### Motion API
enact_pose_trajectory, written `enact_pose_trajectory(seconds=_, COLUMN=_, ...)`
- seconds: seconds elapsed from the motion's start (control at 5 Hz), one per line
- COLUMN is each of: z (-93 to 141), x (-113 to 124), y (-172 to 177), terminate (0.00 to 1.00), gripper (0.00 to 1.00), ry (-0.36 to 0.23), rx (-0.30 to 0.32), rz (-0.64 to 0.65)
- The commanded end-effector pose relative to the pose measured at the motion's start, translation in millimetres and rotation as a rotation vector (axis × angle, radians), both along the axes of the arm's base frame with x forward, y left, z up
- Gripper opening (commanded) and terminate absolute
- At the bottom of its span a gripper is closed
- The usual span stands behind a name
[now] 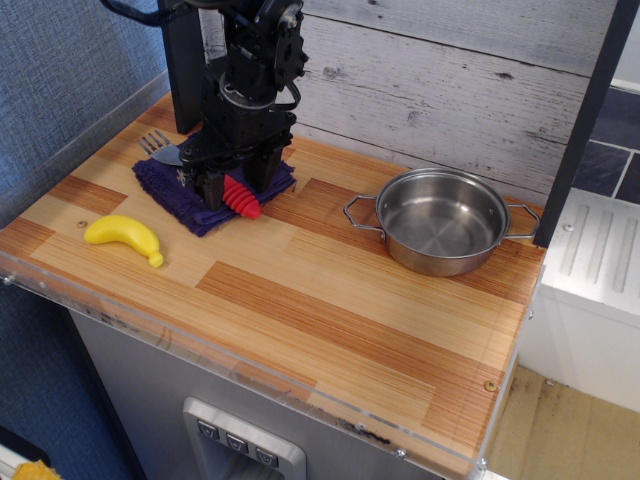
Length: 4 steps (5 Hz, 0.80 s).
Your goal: Move the spatula from on the purple cloth and put in to front of table
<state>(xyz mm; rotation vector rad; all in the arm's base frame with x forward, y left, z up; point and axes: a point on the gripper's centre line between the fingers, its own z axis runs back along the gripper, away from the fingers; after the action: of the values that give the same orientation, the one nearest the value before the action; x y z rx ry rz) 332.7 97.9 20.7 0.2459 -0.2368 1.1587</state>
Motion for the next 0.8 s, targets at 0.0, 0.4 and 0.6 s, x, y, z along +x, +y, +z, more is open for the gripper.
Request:
enact_pose_trajectory(seconds=0.0, z=18, x=-2, y=6, terminate=0.00, gripper=0.00, ry=-0.043, rx=0.020, rz=0.004)
enact_pose_trajectory(seconds=0.4, z=28, x=-2, y=7, terminate=0.00, gripper=0.00, ry=-0.065, rx=0.024, rz=-0.004)
enact_pose_trajectory(seconds=0.6, z=42, x=0, y=5, terminate=0.00, gripper=0.00, ry=-0.098, rx=0.043, rz=-0.011)
